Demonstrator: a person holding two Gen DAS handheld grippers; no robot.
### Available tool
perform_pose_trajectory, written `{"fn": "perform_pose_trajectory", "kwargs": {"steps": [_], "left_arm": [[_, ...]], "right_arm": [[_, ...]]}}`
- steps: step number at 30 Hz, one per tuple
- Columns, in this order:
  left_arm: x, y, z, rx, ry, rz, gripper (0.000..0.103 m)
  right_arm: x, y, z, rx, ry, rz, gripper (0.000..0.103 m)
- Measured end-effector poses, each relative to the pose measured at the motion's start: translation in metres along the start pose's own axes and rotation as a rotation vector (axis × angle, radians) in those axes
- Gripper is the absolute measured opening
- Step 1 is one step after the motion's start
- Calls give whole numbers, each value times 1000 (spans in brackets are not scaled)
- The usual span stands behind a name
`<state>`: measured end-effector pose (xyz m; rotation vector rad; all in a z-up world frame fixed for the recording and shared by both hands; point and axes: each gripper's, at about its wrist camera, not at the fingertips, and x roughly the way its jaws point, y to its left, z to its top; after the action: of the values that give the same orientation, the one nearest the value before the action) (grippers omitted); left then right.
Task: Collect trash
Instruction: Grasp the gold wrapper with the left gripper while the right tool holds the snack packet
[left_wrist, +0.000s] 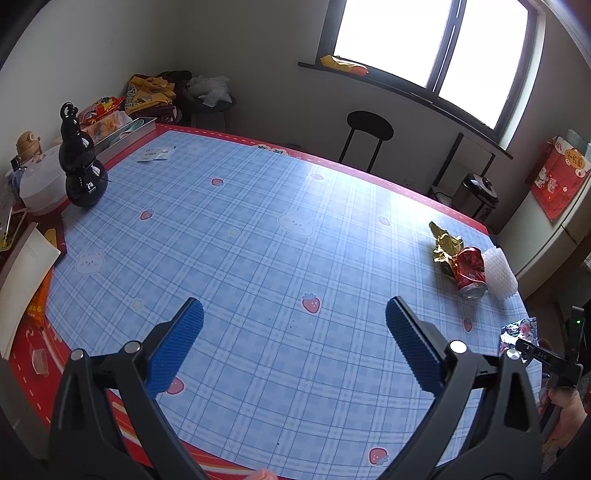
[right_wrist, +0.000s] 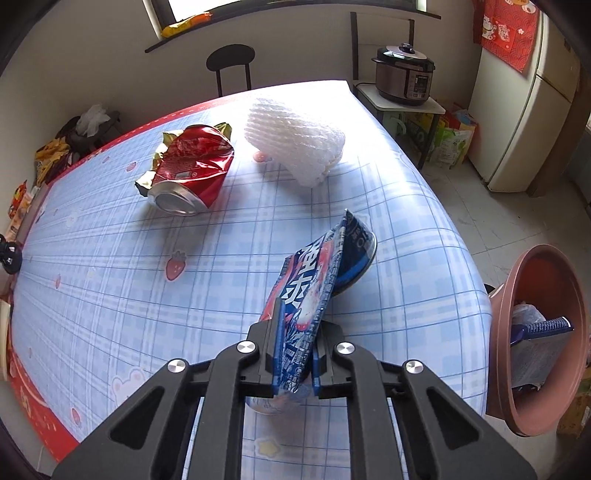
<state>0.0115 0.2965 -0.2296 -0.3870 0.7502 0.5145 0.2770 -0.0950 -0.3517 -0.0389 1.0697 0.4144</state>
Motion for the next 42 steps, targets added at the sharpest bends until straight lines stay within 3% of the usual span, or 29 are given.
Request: {"fn": "perform_pose_trajectory", "kwargs": {"steps": [5,9,12,22,25,30,35,39,42], "left_arm": [[-3,-18,3,19,-8,-13,96],[0,-44,5,42,3,-45,81],[7,-69,7,69,15,-69,78],[79,-192,4,93,177,-355,44],[112,-230,3,99,226,-401,37],[166,-254,19,30,255,-396,36],[228,-235,50,-89,277,-367,36],[268,-243,68,-52,287,-334,36],[296,-244,75,-88,318,-363,36]], "right_arm": [[-32,-1,3,12,-65,42,10],[-63,-11,4,20,-122,46,10],[-87,-26,2,26,-159,33,10],[-139,-95,-28,113,-203,-51,10],[-148,-113,-36,140,-202,-76,10],[-156,-136,-45,158,-195,-115,10],[-152,-152,-47,192,-180,-134,10],[-144,-154,-43,197,-163,-143,10],[-138,-151,-38,189,-150,-150,10]]}}
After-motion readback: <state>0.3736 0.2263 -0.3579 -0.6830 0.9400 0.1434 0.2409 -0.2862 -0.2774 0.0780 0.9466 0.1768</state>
